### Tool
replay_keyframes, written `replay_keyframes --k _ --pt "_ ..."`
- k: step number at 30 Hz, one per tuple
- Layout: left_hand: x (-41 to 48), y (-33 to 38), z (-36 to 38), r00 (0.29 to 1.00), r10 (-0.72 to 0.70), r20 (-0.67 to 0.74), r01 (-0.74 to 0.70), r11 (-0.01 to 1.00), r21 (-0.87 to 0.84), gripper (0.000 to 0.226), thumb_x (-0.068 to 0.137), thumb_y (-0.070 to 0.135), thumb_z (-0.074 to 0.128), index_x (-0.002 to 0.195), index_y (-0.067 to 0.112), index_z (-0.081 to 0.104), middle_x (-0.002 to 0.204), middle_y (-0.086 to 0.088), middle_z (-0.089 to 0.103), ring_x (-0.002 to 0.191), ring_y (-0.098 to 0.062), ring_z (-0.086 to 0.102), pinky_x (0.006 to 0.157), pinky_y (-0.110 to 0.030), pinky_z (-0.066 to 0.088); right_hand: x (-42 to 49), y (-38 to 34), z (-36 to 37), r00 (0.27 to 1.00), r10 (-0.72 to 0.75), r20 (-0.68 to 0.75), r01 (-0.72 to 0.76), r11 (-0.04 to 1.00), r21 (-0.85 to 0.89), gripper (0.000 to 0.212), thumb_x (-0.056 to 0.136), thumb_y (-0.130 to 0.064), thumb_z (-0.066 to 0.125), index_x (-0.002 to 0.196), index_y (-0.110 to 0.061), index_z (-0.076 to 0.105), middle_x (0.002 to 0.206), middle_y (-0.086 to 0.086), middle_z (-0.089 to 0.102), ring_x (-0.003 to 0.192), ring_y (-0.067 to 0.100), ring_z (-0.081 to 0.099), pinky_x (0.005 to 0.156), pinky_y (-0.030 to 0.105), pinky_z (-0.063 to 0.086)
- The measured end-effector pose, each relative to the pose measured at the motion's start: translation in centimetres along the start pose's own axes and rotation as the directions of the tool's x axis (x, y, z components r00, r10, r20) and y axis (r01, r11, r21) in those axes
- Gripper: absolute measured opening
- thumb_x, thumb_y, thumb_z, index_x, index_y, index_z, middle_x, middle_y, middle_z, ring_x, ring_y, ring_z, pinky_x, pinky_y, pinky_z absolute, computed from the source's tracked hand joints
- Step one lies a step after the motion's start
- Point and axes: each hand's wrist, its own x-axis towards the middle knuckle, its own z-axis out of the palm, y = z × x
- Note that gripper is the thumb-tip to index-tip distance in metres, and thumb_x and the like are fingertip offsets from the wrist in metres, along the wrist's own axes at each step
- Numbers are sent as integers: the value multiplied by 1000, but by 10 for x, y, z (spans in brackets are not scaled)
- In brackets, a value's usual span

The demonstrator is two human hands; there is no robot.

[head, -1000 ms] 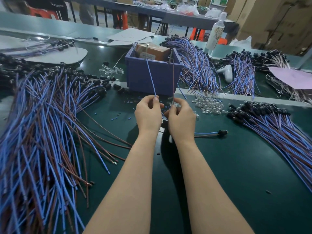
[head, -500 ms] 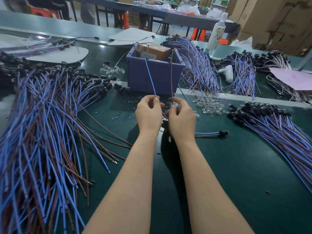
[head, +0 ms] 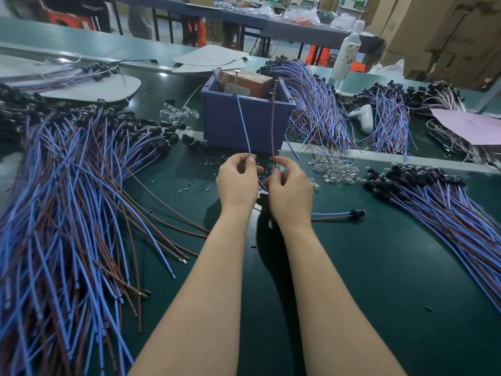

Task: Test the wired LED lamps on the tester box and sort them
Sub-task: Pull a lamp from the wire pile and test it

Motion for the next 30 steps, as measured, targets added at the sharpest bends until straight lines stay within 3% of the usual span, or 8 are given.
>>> replay_keyframes --k 3,8,12,17,19,23,30 --pt "0 1 0 1000 -4 6 4 1000 -11 12 96 14 50 92 13 62 67 7 63 62 -10 56 76 -34 52 0 0 0 1000 2 -3 -2 1000 4 30 93 -11 46 119 -16 60 99 10 71 97 28 63 88 40 46" --pt "-1 1 1 1000 9 -1 -9 1000 6 12 96 14 50 92 14 61 67 8 63 61 -11 56 78 -36 52 0 0 0 1000 -3 -8 3 1000 -2 30 92 -11 46 119 -16 60 99 9 71 97 27 63 87 37 46" --pt "-4 0 3 999 50 -7 -50 998 46 12 95 14 50 92 14 61 67 9 62 61 -12 56 73 -29 50 -1 1 0 1000 -18 -8 18 1000 1 30 92 -10 47 118 -15 60 99 9 71 96 27 64 86 37 47" --pt "-6 -1 5 995 90 -40 -87 994 71 12 95 14 50 91 14 61 65 12 60 48 5 53 56 -11 43 -1 0 0 999 -42 -14 41 999 -11 31 92 -9 48 118 -15 61 102 9 70 96 27 62 84 32 42" --pt "-6 -1 5 995 93 -42 -90 994 68 12 95 14 49 90 15 60 65 12 60 46 6 52 55 -10 43 -2 1 0 999 -43 -16 43 999 -18 30 92 -9 48 119 -15 61 103 9 70 97 27 61 84 32 41" --pt "-2 -2 4 997 60 -49 -57 997 58 13 96 14 49 95 12 62 66 12 61 51 7 54 65 -19 47 -1 2 1 1000 -16 -9 16 1000 -8 29 93 -12 46 119 -15 59 99 10 71 96 28 63 86 36 46" --pt "1 -1 3 1000 16 -8 -16 999 32 12 96 14 50 92 13 61 67 7 63 62 -10 57 76 -34 53 2 4 2 1000 9 -10 -9 1000 11 28 94 -13 46 119 -15 58 95 9 72 95 28 64 87 39 46"
